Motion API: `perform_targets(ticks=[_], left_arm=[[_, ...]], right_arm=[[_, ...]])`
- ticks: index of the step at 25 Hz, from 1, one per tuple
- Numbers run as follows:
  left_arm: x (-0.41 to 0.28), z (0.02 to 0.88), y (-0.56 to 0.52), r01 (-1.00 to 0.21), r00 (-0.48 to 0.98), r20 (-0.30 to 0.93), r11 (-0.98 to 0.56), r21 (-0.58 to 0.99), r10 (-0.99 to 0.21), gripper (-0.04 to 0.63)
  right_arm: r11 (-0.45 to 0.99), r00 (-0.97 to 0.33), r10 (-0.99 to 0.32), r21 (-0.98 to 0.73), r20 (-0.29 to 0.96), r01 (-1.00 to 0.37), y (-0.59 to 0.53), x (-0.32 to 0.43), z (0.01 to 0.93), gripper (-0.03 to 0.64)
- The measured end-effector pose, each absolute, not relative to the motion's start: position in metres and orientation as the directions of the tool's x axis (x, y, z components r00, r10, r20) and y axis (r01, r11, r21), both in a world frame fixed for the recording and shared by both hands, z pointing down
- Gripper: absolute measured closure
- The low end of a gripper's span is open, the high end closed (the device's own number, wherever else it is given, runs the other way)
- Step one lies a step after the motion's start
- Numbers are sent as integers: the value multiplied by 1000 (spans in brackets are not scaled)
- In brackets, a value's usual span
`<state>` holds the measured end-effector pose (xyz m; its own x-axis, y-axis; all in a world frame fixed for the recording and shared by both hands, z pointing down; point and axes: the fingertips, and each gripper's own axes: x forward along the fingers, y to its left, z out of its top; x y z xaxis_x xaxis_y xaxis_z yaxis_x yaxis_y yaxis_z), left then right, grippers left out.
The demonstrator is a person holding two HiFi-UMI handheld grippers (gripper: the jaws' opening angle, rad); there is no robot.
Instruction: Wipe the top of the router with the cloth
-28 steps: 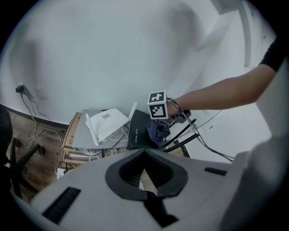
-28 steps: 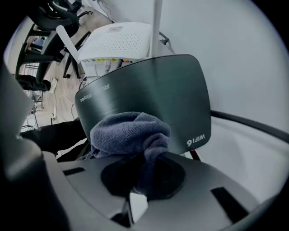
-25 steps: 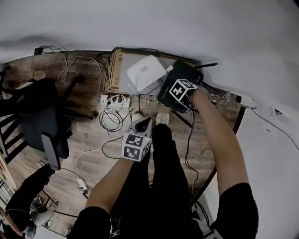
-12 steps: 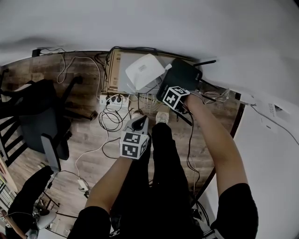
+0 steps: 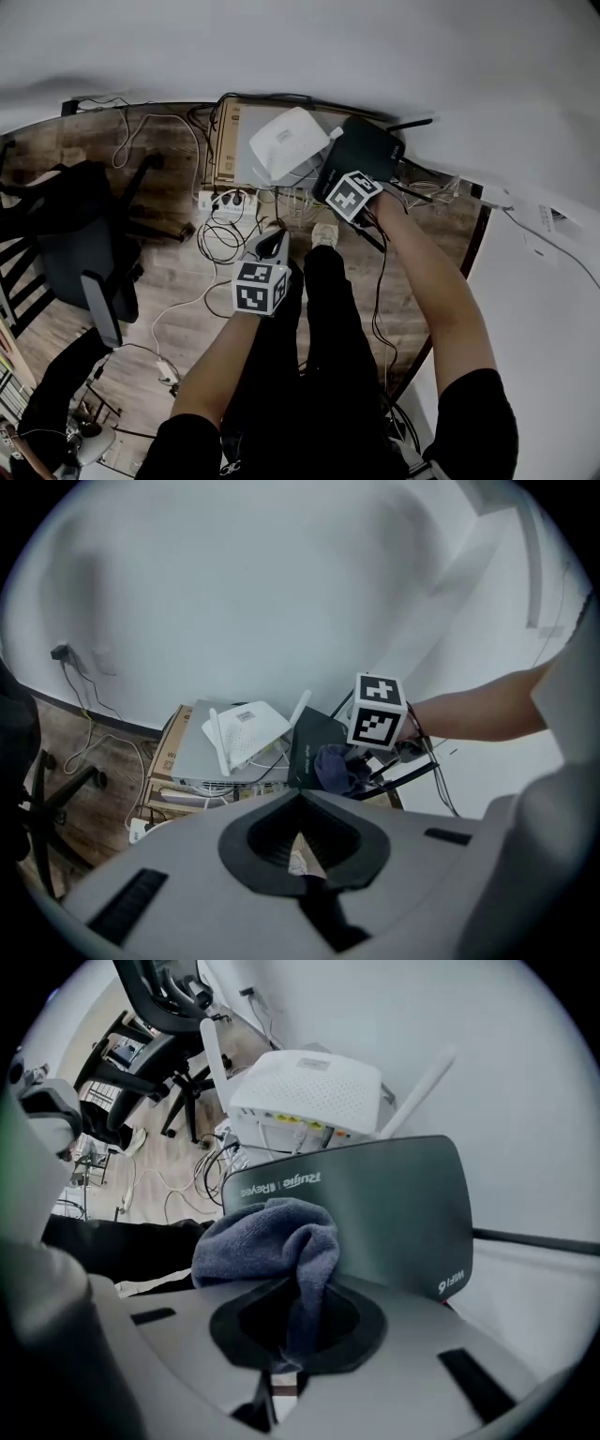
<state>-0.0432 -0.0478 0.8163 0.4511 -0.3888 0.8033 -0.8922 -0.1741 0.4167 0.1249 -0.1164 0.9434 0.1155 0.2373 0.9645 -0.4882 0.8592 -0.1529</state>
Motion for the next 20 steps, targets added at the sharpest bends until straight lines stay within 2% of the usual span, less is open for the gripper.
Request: perform_targets(ticks=[6,14,20], left_arm=[[-46,818,-48,-896,443,810,-168,410,-386,602],[-36,826,-50,-893,450,813,-174,415,-370,602],[-39,833,-53,-898,440,820,-155,412,-366,601]], right_arm=[[870,86,88,-35,992,-492,-152,129,945,603],[920,186,-165,219,968,-324,-207,143,949,604],[884,194,-275,327,942,-333,-234,150,950,604]])
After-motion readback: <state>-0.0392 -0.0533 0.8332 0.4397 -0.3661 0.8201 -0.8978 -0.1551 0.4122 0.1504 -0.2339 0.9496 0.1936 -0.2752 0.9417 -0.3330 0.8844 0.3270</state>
